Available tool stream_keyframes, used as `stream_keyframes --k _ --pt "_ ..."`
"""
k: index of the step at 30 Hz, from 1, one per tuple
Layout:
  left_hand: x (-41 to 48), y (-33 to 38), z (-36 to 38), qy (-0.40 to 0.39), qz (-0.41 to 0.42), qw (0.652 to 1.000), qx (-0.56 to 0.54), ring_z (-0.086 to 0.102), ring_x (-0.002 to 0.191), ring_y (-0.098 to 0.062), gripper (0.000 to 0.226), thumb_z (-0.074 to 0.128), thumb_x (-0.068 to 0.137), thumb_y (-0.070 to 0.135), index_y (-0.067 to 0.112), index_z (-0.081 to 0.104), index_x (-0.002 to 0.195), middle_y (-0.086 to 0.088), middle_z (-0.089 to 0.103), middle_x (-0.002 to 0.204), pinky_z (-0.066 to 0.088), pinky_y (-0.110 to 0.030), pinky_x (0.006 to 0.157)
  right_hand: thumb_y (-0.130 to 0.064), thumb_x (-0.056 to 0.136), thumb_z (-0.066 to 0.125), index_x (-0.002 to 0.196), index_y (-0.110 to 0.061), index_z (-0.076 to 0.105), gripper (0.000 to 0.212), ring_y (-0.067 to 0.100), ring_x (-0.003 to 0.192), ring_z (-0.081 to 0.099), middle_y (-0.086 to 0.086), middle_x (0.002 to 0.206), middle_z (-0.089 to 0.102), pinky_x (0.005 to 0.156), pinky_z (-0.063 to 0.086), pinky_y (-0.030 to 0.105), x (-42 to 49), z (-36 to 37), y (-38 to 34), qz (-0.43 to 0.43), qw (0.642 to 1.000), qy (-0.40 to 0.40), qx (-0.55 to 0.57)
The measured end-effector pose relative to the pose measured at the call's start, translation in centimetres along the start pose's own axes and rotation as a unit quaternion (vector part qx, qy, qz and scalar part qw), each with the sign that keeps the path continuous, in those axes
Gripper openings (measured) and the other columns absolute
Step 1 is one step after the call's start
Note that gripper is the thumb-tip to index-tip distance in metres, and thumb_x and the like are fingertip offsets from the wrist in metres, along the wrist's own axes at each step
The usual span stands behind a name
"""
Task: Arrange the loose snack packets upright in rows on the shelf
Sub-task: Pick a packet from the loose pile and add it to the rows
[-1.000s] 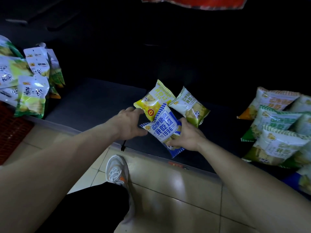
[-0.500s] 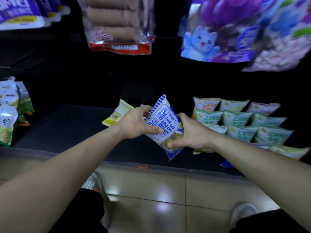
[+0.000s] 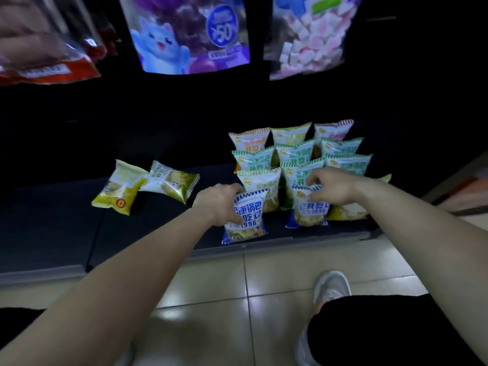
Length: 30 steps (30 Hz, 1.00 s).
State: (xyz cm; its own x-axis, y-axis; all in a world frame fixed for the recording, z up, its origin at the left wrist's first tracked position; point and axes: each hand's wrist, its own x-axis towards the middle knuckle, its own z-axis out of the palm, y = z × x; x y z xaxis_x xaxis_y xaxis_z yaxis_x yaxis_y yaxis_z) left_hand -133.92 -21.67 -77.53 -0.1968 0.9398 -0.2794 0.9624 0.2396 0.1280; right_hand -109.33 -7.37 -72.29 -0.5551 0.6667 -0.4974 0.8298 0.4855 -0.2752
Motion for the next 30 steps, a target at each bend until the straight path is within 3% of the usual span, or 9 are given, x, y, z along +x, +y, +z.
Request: stream_keyframes --k 7,10,14,25,30 --pt "4.7 3.3 3.7 -0.001 -0.007 1.000 0.011 0.060 0.105 -0.021 0.085 0.081 0.068 0.054 0.034 0.040 0.139 0.004 0.059 0.127 0.046 -0.033 0.062 -0.042 0.091 0.066 0.139 -0.023 0.047 0.055 0.024 0.131 0.044 0.004 0.151 0.040 0.094 0.039 0.031 0.7 0.7 2.5 0.005 0.999 -0.020 0.035" --pt "5.8 4.0 4.5 -0.019 -0.007 1.000 0.007 0.057 0.112 -0.023 0.087 0.081 0.068 0.053 0.033 0.039 0.142 0.001 0.057 0.131 0.053 -0.038 0.071 -0.043 0.091 0.066 0.139 -0.023 0.047 0.055 0.024 0.129 0.046 0.004 0.149 0.042 0.094 0.040 0.032 0.9 0.5 2.6 0.001 0.999 -0.012 0.045" --pt "6.4 4.8 5.5 -0.030 -0.013 0.999 0.002 0.050 0.118 -0.026 0.086 0.078 0.072 0.053 0.031 0.037 0.145 -0.003 0.047 0.134 0.051 -0.043 0.080 -0.044 0.091 0.066 0.139 -0.022 0.046 0.057 0.024 0.128 0.046 0.005 0.147 0.043 0.099 0.041 0.034 1.2 0.3 2.7 0.001 0.999 -0.005 0.053" --pt "6.5 6.1 6.5 0.007 -0.015 1.000 -0.017 0.050 0.118 -0.026 0.080 0.077 0.077 0.046 0.029 0.038 0.144 -0.002 0.051 0.130 0.041 -0.045 0.097 -0.044 0.090 0.068 0.138 -0.023 0.048 0.056 0.024 0.127 0.048 0.004 0.146 0.045 0.100 0.042 0.035 0.9 0.5 2.8 0.007 0.998 -0.006 0.055" --pt "6.5 5.9 6.8 0.023 -0.005 1.000 -0.008 0.051 0.115 -0.027 0.078 0.076 0.077 0.047 0.029 0.039 0.143 -0.002 0.053 0.127 0.042 -0.045 0.096 -0.043 0.089 0.069 0.137 -0.023 0.049 0.055 0.023 0.125 0.049 0.003 0.144 0.046 0.098 0.042 0.035 0.8 0.6 3.0 0.007 0.999 -0.010 0.052"
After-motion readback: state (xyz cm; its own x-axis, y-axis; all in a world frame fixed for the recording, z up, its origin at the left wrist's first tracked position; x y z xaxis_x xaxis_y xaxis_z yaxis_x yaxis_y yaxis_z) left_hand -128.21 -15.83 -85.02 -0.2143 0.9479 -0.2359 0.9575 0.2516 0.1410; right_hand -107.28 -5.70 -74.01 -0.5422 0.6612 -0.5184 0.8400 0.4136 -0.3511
